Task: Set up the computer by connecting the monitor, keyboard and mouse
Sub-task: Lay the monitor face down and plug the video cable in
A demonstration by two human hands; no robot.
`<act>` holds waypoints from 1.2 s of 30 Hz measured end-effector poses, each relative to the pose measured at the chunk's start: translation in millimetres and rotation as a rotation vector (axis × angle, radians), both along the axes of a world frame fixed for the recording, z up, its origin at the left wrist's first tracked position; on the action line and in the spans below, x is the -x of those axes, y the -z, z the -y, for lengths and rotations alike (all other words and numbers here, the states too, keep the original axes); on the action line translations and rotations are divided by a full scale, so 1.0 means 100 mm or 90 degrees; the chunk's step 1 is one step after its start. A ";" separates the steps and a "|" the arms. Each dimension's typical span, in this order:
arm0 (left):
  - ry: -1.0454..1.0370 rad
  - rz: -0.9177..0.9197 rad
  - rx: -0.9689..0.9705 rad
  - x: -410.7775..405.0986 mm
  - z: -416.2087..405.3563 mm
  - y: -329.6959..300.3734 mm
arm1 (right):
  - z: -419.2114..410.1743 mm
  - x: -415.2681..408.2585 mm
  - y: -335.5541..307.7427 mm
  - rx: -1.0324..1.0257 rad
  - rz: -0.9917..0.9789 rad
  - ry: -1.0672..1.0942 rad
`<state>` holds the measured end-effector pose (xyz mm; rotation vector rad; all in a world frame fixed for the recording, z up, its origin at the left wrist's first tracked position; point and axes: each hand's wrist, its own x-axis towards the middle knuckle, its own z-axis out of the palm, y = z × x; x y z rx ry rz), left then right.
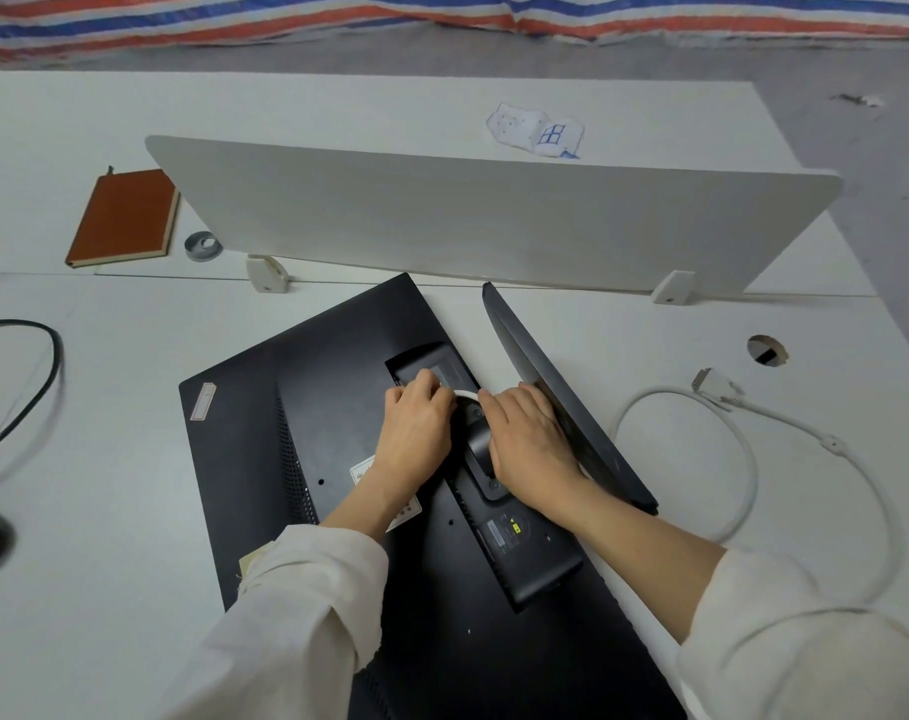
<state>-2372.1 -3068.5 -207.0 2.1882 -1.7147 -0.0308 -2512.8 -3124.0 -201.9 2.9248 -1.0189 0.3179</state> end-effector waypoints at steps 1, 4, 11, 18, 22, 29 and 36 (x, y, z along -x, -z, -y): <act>0.008 0.001 0.002 -0.01 -0.01 0.01 | 0.00 0.00 0.00 0.001 0.004 -0.002; 0.007 -0.033 0.019 -0.02 -0.02 0.00 | 0.00 0.00 -0.01 0.001 0.012 -0.006; -0.015 0.028 -0.027 0.04 0.04 -0.03 | 0.00 -0.01 -0.02 -0.009 0.011 -0.001; -0.042 -0.025 -0.083 -0.01 0.07 -0.09 | -0.02 -0.01 -0.05 -0.019 -0.004 0.008; -0.061 -0.016 -0.135 -0.03 0.15 -0.15 | -0.01 0.00 -0.06 -0.033 -0.017 0.004; -0.016 0.210 -0.125 0.16 0.06 -0.19 | 0.00 0.01 -0.08 -0.065 -0.035 0.002; -0.045 0.217 -0.105 0.24 0.05 -0.18 | -0.02 0.01 -0.10 -0.076 -0.022 0.017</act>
